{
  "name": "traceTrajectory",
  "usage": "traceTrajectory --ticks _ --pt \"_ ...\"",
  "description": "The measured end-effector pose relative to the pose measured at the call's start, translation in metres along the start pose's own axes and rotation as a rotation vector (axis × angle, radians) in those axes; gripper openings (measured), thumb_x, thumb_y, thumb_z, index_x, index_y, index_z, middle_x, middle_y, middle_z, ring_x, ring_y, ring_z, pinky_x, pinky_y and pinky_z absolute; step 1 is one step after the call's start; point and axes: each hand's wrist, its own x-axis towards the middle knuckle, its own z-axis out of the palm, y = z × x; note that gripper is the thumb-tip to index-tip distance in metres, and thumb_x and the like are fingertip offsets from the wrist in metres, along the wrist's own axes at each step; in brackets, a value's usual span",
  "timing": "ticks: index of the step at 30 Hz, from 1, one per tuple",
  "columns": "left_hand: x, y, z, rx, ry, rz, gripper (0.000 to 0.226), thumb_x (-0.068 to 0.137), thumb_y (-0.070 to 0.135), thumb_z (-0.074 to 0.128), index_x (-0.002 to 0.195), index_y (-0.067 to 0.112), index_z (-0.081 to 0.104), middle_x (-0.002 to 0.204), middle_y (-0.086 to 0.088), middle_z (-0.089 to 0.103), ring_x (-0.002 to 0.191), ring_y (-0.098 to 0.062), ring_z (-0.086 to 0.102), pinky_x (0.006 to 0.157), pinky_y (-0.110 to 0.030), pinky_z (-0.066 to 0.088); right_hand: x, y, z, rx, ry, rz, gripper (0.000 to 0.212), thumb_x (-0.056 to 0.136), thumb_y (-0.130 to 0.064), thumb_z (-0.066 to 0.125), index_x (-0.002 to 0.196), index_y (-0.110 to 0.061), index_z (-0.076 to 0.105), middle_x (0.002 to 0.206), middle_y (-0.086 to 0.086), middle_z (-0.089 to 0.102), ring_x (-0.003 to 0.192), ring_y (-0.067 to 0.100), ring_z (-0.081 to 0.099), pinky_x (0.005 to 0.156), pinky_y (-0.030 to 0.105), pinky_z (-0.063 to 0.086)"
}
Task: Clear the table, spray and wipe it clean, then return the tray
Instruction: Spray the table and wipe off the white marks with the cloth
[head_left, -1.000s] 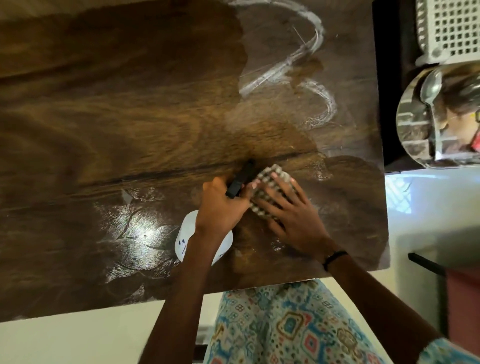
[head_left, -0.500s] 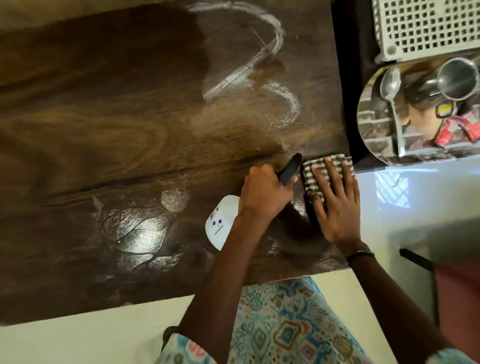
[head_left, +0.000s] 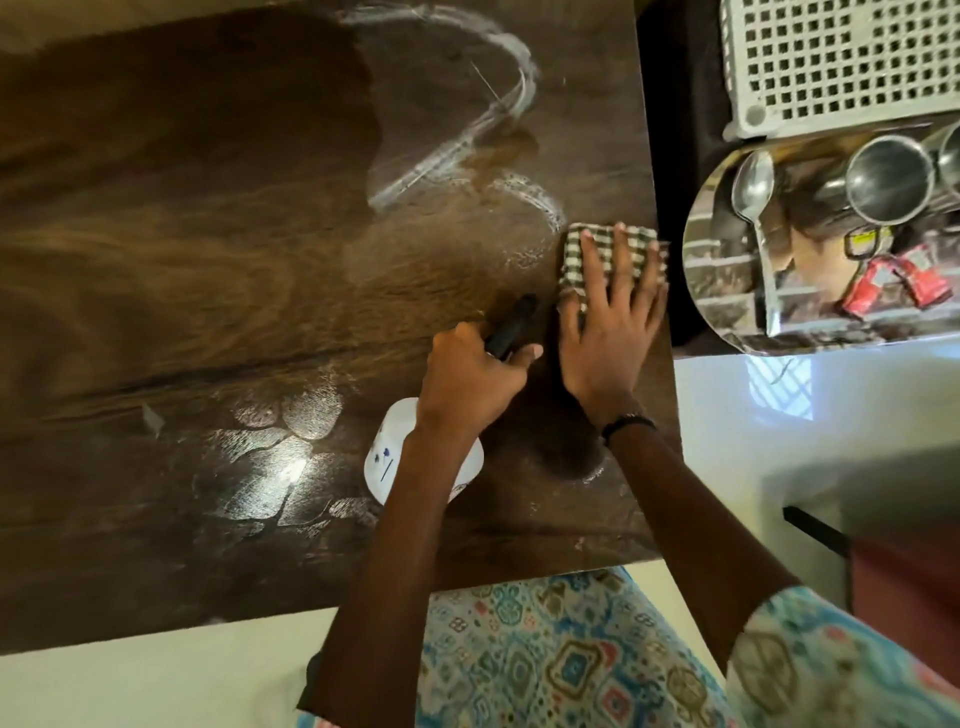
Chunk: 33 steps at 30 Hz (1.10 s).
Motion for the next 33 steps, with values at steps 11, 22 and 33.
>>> traceTrajectory --ticks 11,22,33 --pt "0.009 0.007 -0.013 -0.044 0.033 -0.038 0.039 0.074 0.043 0.074 0.090 0.008 0.066 0.093 -0.013 0.065 0.082 -0.026 0.065 0.075 -0.039 0.055 -0.035 0.057 -0.018 -0.020 -0.161 -0.331 0.055 0.096 -0.039 0.039 0.149 -0.030 0.028 0.159 0.002 0.021 0.148 0.028 0.007 0.119 0.050 0.013" --pt "0.025 0.027 -0.014 0.006 0.083 0.005 0.040 0.075 0.039 0.074 0.090 0.002 0.066 0.089 -0.017 0.067 0.085 -0.034 0.064 0.077 -0.043 0.055 0.025 -0.012 0.004 -0.009 -0.145 -0.477 0.049 0.098 -0.038 0.033 0.145 -0.025 0.038 0.157 0.004 0.026 0.147 0.032 0.012 0.118 0.054 0.013" --pt "0.063 0.075 -0.011 0.042 0.021 0.087 0.035 0.079 0.037 0.070 0.097 0.008 0.063 0.097 -0.014 0.064 0.086 -0.030 0.063 0.072 -0.035 0.052 0.049 0.009 -0.018 0.062 -0.074 -0.069 0.055 0.098 -0.035 0.036 0.151 -0.032 0.021 0.161 -0.002 0.013 0.149 0.027 0.002 0.118 0.051 0.014"
